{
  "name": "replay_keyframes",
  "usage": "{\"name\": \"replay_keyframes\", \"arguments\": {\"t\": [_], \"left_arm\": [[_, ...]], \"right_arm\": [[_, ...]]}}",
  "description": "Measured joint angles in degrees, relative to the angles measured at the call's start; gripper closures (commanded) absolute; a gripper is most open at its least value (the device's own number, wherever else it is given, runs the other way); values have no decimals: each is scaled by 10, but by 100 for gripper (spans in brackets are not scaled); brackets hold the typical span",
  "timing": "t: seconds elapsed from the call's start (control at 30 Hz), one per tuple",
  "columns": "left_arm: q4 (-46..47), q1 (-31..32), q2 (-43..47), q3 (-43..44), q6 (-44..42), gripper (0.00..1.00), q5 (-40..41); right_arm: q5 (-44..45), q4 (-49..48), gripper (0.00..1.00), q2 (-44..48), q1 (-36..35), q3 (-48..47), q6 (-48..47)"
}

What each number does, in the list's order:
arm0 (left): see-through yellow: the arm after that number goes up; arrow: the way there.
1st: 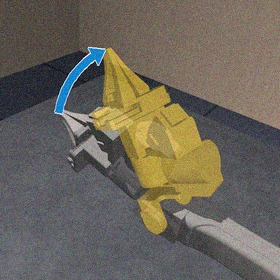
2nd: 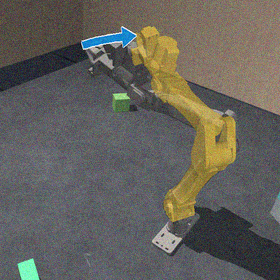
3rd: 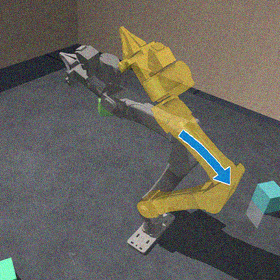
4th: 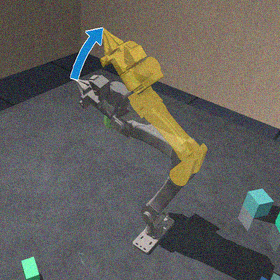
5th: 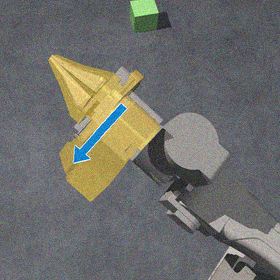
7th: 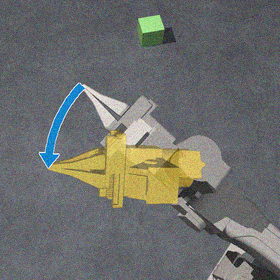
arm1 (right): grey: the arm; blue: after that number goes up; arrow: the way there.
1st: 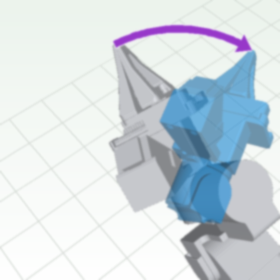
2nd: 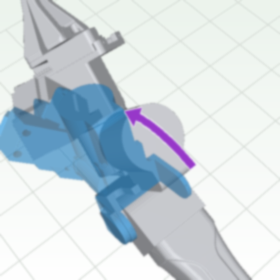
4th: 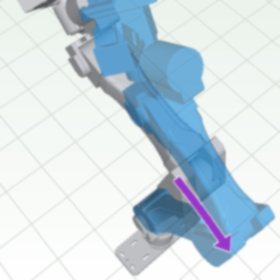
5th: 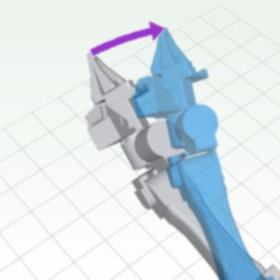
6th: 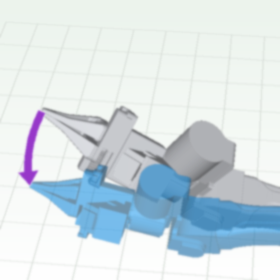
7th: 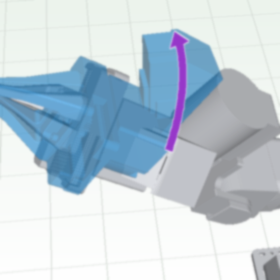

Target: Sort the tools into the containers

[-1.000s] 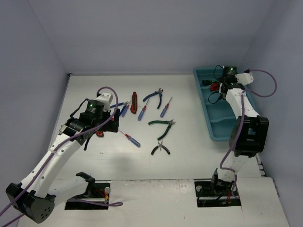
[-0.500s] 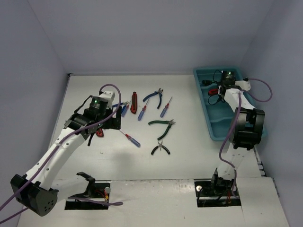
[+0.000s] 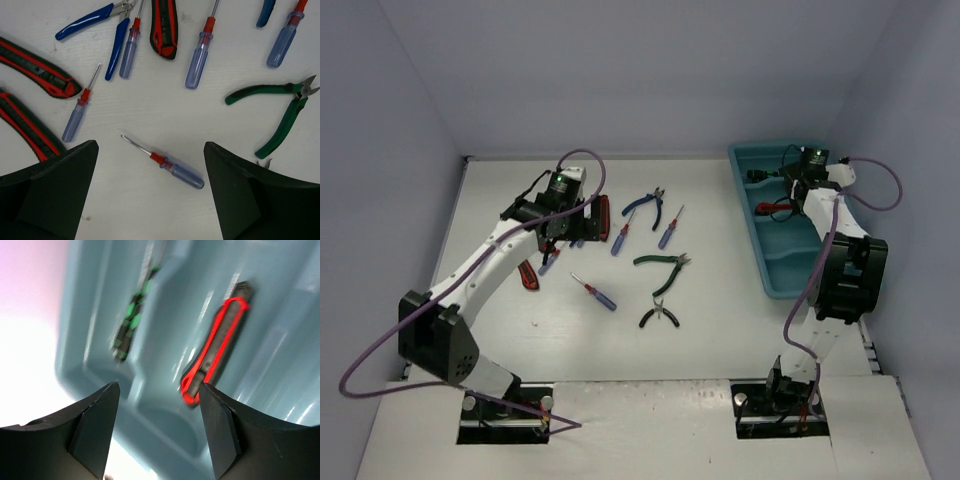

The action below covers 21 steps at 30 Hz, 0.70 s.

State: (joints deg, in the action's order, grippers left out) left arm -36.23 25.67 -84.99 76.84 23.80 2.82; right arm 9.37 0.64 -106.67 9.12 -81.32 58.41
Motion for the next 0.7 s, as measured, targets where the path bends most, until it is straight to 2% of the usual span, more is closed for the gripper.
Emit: {"name": "replay_keyframes", "arguments": {"t": [0.07, 0.37, 0.5, 0.7], "left_arm": [[5, 0, -37, 22, 7, 15, 0], [52, -1, -235, 140, 32, 21, 0], [47, -3, -331, 212, 37, 29, 0], [54, -8, -437, 288, 40, 30, -3]], "right_arm": [[-23, -6, 37, 22, -1, 5, -28], [-96, -4, 37, 232, -44, 118, -120], [-118, -12, 37, 278, -70, 168, -141], [-153, 1, 36, 325, -99, 234, -158]]}}
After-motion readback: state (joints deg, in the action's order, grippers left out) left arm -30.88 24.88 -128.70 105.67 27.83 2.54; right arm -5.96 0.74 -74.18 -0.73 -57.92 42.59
